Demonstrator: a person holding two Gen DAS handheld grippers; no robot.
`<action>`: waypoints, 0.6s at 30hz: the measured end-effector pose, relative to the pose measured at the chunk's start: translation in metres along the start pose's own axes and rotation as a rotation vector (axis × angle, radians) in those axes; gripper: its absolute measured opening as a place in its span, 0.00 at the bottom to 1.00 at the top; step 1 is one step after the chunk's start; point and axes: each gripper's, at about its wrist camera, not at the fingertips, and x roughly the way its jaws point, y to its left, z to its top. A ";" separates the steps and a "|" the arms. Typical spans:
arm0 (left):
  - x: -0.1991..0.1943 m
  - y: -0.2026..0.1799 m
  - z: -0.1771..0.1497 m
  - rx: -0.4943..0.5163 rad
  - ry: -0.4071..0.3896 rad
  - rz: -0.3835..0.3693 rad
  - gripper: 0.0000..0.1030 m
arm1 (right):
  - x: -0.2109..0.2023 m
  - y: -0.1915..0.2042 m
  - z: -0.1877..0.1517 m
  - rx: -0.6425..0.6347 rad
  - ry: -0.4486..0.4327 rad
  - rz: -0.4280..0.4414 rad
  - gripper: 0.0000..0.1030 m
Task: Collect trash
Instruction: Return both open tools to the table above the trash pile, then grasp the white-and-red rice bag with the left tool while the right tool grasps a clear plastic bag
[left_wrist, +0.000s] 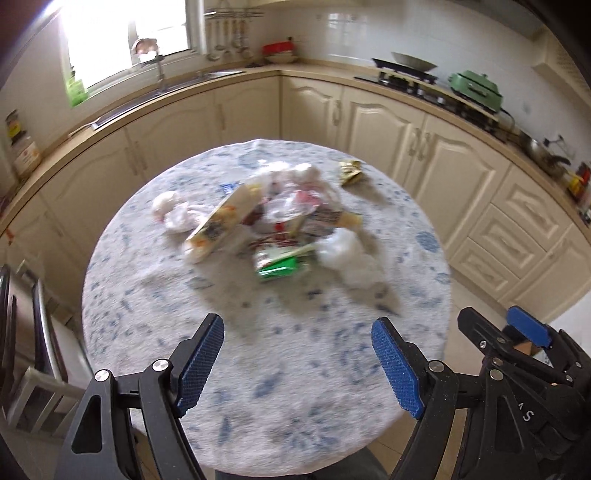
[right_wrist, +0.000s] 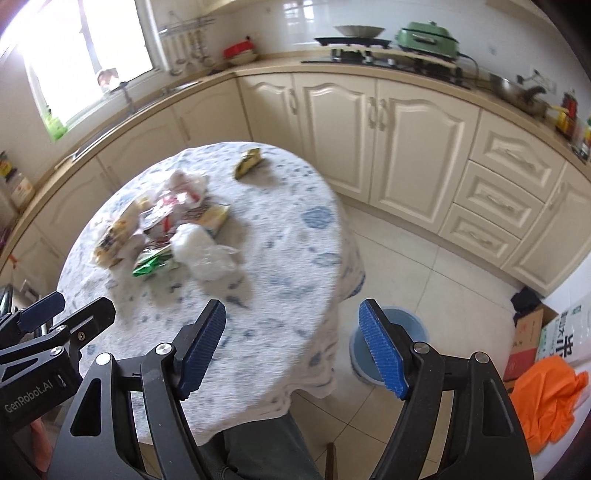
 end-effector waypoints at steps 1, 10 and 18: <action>-0.001 0.006 -0.001 -0.011 0.003 0.008 0.76 | 0.001 0.005 0.000 -0.010 0.001 0.006 0.75; 0.016 0.042 0.002 -0.074 0.051 0.037 0.78 | 0.030 0.050 0.007 -0.086 0.045 0.031 0.75; 0.061 0.056 0.028 -0.086 0.100 0.010 0.81 | 0.075 0.072 0.025 -0.133 0.106 0.023 0.75</action>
